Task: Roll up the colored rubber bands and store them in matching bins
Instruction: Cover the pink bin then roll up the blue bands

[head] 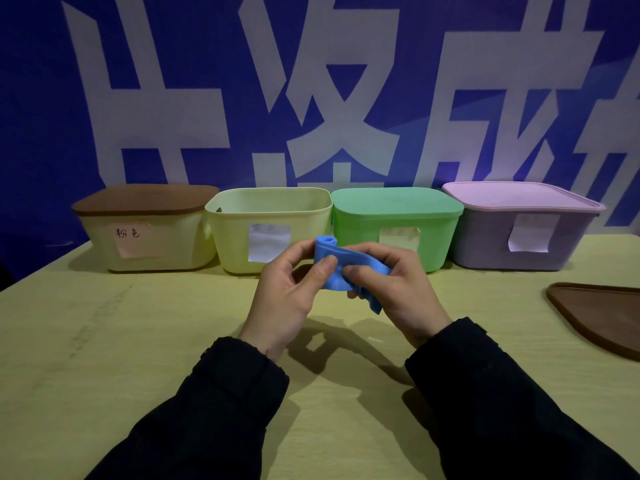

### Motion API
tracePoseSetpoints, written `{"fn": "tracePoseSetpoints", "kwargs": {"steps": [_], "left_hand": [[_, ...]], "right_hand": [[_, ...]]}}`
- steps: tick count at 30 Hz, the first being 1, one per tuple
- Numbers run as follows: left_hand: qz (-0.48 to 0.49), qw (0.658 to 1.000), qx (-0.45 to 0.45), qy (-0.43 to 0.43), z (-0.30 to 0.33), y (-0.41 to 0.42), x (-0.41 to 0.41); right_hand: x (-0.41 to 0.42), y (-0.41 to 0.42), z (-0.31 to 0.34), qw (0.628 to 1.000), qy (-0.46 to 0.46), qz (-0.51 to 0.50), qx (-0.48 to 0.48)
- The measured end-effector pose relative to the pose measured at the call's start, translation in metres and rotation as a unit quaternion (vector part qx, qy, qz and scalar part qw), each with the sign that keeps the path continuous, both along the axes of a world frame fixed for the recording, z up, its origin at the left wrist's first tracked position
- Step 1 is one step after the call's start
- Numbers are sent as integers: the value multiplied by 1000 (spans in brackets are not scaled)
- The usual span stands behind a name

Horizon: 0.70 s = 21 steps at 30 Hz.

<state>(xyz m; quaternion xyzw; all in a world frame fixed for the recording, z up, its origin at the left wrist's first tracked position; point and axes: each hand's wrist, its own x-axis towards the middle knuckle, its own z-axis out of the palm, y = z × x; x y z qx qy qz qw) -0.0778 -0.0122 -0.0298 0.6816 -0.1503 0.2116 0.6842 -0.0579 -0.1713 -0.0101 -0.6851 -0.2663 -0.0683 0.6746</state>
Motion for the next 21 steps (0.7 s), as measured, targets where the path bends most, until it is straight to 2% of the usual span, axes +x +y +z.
{"fn": "tracePoseSetpoints", "kwargs": {"steps": [5, 21], "left_hand": [[5, 1000, -12, 0, 2, 1, -2], [19, 999, -33, -5, 3, 2, 0]], "right_hand": [[4, -3, 4, 998, 14, -3, 60], [11, -5, -1, 988, 85, 24, 129]]}}
